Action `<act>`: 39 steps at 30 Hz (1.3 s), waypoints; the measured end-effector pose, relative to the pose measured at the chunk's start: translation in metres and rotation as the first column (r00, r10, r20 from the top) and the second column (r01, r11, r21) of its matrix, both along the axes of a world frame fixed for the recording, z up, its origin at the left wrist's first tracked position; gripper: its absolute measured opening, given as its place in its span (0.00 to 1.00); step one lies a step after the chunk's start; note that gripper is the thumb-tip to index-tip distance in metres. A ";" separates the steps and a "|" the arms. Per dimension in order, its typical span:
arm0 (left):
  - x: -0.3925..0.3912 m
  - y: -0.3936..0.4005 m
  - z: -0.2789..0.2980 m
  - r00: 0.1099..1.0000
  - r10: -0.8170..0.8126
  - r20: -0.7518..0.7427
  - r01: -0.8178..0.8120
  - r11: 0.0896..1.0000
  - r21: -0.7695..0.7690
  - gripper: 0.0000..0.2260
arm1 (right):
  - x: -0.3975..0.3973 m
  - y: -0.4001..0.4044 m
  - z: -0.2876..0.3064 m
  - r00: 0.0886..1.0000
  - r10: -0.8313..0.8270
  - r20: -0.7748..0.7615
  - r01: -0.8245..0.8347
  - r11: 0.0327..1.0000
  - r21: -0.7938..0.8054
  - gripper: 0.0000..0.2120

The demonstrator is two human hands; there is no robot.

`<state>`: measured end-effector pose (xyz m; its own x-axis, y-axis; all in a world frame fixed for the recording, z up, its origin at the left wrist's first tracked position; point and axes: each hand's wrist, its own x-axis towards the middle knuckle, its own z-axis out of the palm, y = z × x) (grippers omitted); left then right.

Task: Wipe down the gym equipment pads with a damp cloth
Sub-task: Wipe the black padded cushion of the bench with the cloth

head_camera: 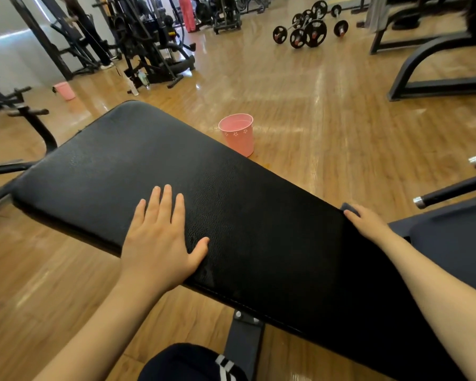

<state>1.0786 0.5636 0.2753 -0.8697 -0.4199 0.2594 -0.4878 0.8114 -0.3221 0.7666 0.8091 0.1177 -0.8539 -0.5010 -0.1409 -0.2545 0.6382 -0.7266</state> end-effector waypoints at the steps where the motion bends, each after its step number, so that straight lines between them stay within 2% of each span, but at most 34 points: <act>1: 0.000 0.000 0.000 1.000 0.000 0.007 0.000 1.000 -0.004 0.38 | 0.000 -0.009 0.003 1.000 -0.006 0.014 0.006 1.000 -0.008 0.16; 4: -0.001 0.001 -0.001 0.999 0.028 0.024 -0.028 1.000 -0.004 0.38 | 0.006 -0.037 0.015 1.000 -0.013 0.027 0.016 0.993 -0.115 0.16; 7: -0.010 0.023 -0.006 0.998 0.050 -0.040 -0.048 0.998 0.050 0.38 | 0.010 -0.044 0.015 1.000 -0.006 0.015 0.008 0.989 -0.146 0.15; 11: -0.031 0.101 -0.044 0.981 -0.173 0.086 0.151 0.964 0.218 0.41 | 0.004 -0.023 0.005 1.000 -0.010 0.027 0.014 0.990 -0.139 0.15; 14: -0.038 0.137 -0.080 0.942 -0.298 0.153 0.233 0.911 0.341 0.34 | 0.000 0.016 -0.018 0.990 -0.120 0.070 0.123 0.991 -0.048 0.15; 17: -0.043 0.136 -0.095 0.931 -0.326 0.163 0.262 0.910 0.322 0.34 | -0.006 0.047 -0.033 0.980 -0.183 0.076 0.178 0.982 0.063 0.16; 20: -0.045 0.135 -0.099 0.924 -0.340 0.177 0.276 0.911 0.308 0.34 | -0.016 0.041 -0.028 0.981 -0.165 0.105 0.152 0.981 0.119 0.16; 24: -0.044 0.134 -0.101 0.930 -0.335 0.153 0.283 0.917 0.282 0.33 | -0.013 0.006 -0.014 0.997 -0.068 0.046 0.069 0.997 -0.017 0.14; 28: -0.043 0.135 -0.103 0.931 -0.332 0.152 0.281 0.917 0.282 0.34 | -0.007 0.015 -0.022 0.997 -0.074 0.011 0.074 0.990 -0.118 0.12; 35: -0.043 0.135 -0.105 0.938 -0.322 0.126 0.288 0.929 0.232 0.33 | -0.023 0.086 -0.061 0.971 -0.221 0.090 0.212 0.972 0.098 0.14; 39: -0.043 0.136 -0.105 0.938 -0.323 0.125 0.289 0.929 0.230 0.32 | -0.031 0.067 -0.048 0.974 -0.175 0.144 0.158 0.980 0.119 0.16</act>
<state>1.0356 0.6992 0.1702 -0.9867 -0.1560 0.0452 -0.1617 0.9694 -0.1847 0.7352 0.8757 0.0700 -0.8883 -0.3285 -0.3211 -0.0292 0.7380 -0.6742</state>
